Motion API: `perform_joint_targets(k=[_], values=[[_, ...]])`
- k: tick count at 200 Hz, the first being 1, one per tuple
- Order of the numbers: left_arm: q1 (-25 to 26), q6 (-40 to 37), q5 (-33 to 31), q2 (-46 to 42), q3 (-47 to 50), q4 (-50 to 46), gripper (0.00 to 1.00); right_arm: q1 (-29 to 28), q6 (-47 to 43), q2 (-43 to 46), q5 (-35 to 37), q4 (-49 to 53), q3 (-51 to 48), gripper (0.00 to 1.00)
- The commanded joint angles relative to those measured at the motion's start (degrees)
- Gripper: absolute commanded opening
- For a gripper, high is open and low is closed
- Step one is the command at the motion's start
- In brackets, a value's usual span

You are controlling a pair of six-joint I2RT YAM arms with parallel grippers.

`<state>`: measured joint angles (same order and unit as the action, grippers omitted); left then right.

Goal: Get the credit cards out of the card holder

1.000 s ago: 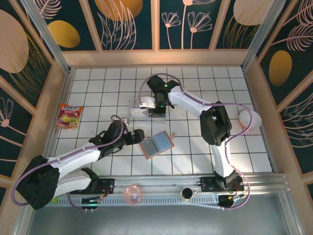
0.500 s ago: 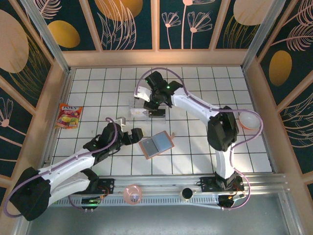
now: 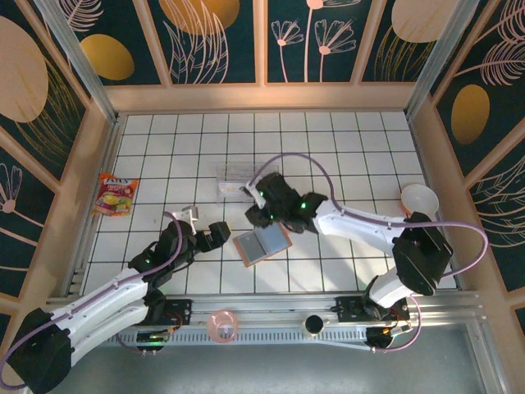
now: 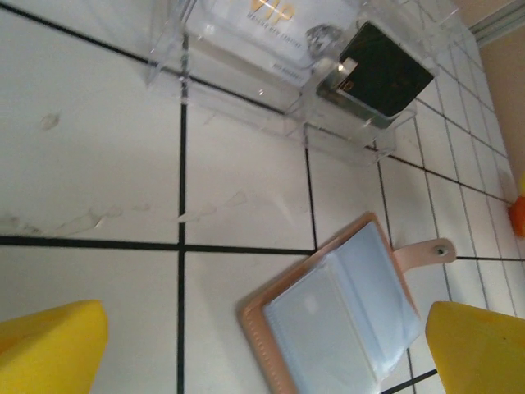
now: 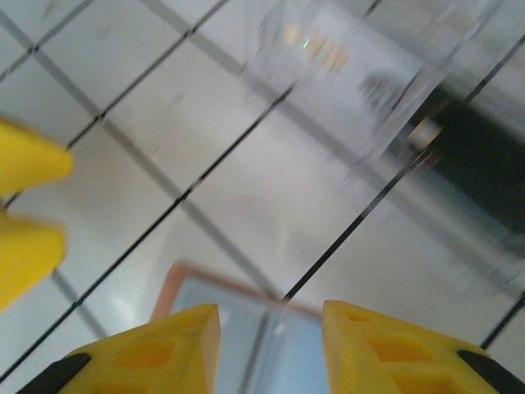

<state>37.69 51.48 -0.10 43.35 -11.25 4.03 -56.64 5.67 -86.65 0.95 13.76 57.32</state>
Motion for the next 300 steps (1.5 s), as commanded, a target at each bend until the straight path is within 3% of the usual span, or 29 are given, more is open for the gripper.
perform_joint_targets(k=[1, 48, 151, 168, 212, 239, 300], values=[[-0.3, 1.2, 0.3, -0.8, 1.1, 1.0, 0.98, -4.6, 10.1, 0.9, 0.3, -2.0, -4.0, 0.38], [-0.3, 0.4, 0.6, -1.3, 1.9, 1.0, 0.95, -10.3, 13.0, -6.5, 2.4, -3.0, -4.4, 0.38], [-0.3, -0.3, 1.9, 0.0, 1.9, 1.5, 0.90, -13.6, 15.5, -13.7, 5.3, 1.1, -2.3, 0.39], [-0.3, -0.3, 2.2, 0.2, 1.9, 1.6, 0.89, -13.7, 16.8, -15.0, 5.9, 2.2, -1.9, 0.34], [-0.3, -1.2, 3.7, 1.0, 1.6, 2.1, 0.85, -13.7, 19.0, -13.9, 3.5, -0.3, -1.8, 0.01], [-0.3, -2.2, 5.6, 2.0, 1.3, 2.9, 0.78, -13.2, 21.4, -12.5, 2.3, -2.7, -1.8, 0.00], [-0.3, -2.7, 10.3, 6.3, 0.6, 7.9, 0.48, -8.5, 33.7, -3.1, -2.2, -14.4, -9.6, 0.00]])
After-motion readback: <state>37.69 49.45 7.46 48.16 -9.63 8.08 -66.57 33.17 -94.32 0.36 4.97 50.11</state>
